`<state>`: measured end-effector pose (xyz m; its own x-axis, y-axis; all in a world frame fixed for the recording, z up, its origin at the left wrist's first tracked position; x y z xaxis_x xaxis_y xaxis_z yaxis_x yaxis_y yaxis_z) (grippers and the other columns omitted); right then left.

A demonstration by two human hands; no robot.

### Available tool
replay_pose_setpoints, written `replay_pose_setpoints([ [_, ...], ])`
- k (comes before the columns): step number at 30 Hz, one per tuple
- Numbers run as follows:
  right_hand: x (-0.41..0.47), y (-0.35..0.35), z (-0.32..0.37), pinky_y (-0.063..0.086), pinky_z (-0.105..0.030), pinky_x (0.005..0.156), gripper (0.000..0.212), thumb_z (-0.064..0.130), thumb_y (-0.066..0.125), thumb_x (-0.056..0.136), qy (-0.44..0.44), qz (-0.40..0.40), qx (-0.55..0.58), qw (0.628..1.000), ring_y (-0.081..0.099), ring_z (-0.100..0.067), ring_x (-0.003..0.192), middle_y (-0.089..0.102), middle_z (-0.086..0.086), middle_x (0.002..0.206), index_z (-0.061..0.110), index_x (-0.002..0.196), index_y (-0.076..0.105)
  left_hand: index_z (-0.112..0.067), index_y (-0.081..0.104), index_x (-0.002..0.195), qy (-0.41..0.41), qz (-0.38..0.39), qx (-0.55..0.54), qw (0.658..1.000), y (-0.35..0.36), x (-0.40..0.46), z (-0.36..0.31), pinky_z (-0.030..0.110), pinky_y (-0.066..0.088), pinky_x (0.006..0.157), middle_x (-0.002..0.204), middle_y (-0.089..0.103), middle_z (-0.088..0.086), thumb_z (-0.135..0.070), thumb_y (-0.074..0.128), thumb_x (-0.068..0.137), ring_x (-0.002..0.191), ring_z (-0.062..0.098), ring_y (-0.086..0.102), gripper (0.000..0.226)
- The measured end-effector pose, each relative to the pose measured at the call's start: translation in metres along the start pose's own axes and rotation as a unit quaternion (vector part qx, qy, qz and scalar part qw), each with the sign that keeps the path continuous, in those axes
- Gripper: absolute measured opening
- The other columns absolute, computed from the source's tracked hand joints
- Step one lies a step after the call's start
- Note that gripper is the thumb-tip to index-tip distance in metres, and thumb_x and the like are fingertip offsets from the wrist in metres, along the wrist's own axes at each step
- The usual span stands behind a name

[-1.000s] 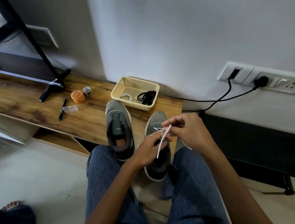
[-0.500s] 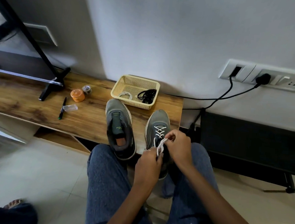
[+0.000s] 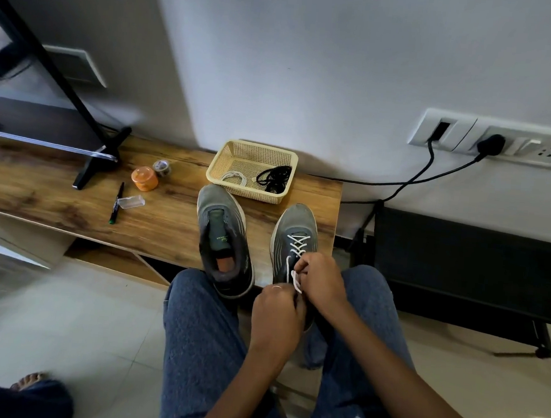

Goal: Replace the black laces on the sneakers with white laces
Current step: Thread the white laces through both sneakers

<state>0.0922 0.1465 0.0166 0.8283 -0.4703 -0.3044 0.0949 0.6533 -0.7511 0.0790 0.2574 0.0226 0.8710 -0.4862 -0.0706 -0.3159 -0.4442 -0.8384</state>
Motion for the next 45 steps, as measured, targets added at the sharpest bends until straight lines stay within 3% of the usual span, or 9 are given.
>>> replay_pose_setpoints([
  [6, 0.001, -0.011, -0.004, 0.054, -0.036, 0.087, 0.032, -0.008, 0.048, 0.088, -0.019, 0.1, 0.011, 0.995, 0.067, -0.024, 0.094, 0.071, -0.011, 0.102, 0.007, 0.102, 0.073, -0.016, 0.071, 0.106, -0.07, -0.017, -0.057, 0.996, -0.005, 0.001, 0.015, 0.036, 0.048, 0.081, 0.101, 0.068, 0.003, -0.02, 0.055, 0.088, 0.096, 0.021, 0.06, 0.024],
  [11, 0.003, -0.038, -0.014, 0.054, -0.029, 0.075, 0.024, -0.003, 0.055, 0.087, 0.016, 0.031, 0.064, 0.997, 0.066, -0.017, 0.079, 0.07, -0.006, 0.084, 0.015, 0.081, 0.069, -0.019, 0.064, 0.121, -0.081, 0.0, -0.095, 0.992, -0.006, 0.0, 0.015, 0.03, 0.044, 0.092, 0.115, 0.063, 0.001, -0.012, 0.049, 0.089, 0.109, 0.017, 0.054, 0.036],
  [15, -0.006, -0.04, -0.021, 0.043, -0.018, 0.058, 0.011, 0.014, 0.068, 0.084, 0.0, 0.066, 0.0, 0.998, 0.059, -0.011, 0.072, 0.06, 0.006, 0.068, 0.018, 0.075, 0.064, -0.021, 0.054, 0.133, -0.078, 0.01, -0.106, 0.991, -0.007, -0.002, 0.009, 0.03, 0.044, 0.087, 0.117, 0.06, 0.004, -0.014, 0.046, 0.093, 0.108, 0.018, 0.054, 0.042],
  [21, -0.023, -0.005, -0.034, 0.056, -0.038, 0.069, 0.016, 0.015, 0.071, 0.081, 0.037, 0.081, 0.02, 0.996, 0.062, -0.021, 0.069, 0.066, -0.004, 0.076, 0.016, 0.077, 0.056, -0.023, 0.06, 0.12, -0.104, -0.009, -0.101, 0.989, -0.005, -0.003, 0.012, 0.036, 0.051, 0.082, 0.112, 0.061, 0.0, -0.027, 0.058, 0.091, 0.099, 0.017, 0.061, 0.03],
  [28, -0.023, -0.008, -0.024, 0.051, -0.029, 0.068, 0.01, 0.008, 0.065, 0.077, -0.006, -0.02, 0.052, 0.998, 0.062, -0.015, 0.07, 0.062, 0.004, 0.066, 0.018, 0.074, 0.065, -0.014, 0.062, 0.114, -0.069, 0.003, -0.167, 0.984, 0.003, 0.007, 0.006, 0.03, 0.044, 0.084, 0.111, 0.059, 0.008, -0.015, 0.041, 0.099, 0.099, 0.02, 0.057, 0.026],
  [33, -0.022, -0.011, -0.018, 0.048, -0.02, 0.072, 0.01, 0.012, 0.066, 0.084, -0.039, -0.056, 0.12, 0.99, 0.063, -0.006, 0.078, 0.07, 0.005, 0.082, 0.018, 0.087, 0.073, -0.011, 0.061, 0.121, -0.056, 0.02, -0.139, 0.989, 0.008, 0.015, 0.003, 0.033, 0.046, 0.084, 0.112, 0.058, 0.01, -0.009, 0.04, 0.098, 0.1, 0.022, 0.056, 0.031],
  [38, -0.021, -0.002, -0.026, 0.049, -0.029, 0.092, 0.026, 0.006, 0.061, 0.087, -0.05, 0.007, 0.036, 0.998, 0.062, -0.014, 0.103, 0.07, 0.001, 0.108, 0.018, 0.109, 0.071, -0.006, 0.06, 0.122, 0.022, 0.069, 0.001, 0.997, 0.02, 0.017, 0.006, 0.042, 0.044, 0.077, 0.106, 0.062, 0.015, -0.007, 0.047, 0.088, 0.097, 0.033, 0.056, 0.037],
  [41, -0.021, -0.002, -0.028, 0.048, -0.031, 0.091, 0.027, 0.008, 0.059, 0.088, -0.068, -0.006, -0.009, 0.998, 0.059, -0.016, 0.105, 0.069, 0.001, 0.11, 0.021, 0.109, 0.07, 0.0, 0.056, 0.126, 0.039, 0.094, -0.028, 0.994, 0.027, 0.014, 0.006, 0.044, 0.045, 0.083, 0.111, 0.06, 0.017, -0.005, 0.037, 0.081, 0.101, 0.036, 0.054, 0.049],
  [45, -0.02, -0.001, -0.029, 0.048, -0.033, 0.083, 0.024, 0.012, 0.056, 0.09, -0.103, -0.017, -0.055, 0.993, 0.056, -0.017, 0.099, 0.068, 0.0, 0.106, 0.023, 0.106, 0.07, -0.006, 0.058, 0.127, -0.02, 0.036, -0.136, 0.99, 0.019, 0.012, 0.012, 0.017, 0.037, 0.091, 0.116, 0.059, 0.008, 0.006, 0.043, 0.087, 0.108, 0.02, 0.054, 0.044],
])
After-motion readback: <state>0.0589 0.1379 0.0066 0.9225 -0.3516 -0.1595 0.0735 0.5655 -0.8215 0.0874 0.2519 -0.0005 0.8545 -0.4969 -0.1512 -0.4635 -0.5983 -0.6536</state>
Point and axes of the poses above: each hand's wrist, its own x-axis towards the middle knuckle, its own y-axis out of the palm, z = x × y, the point moved 3 cm from there along x, towards the middle knuckle
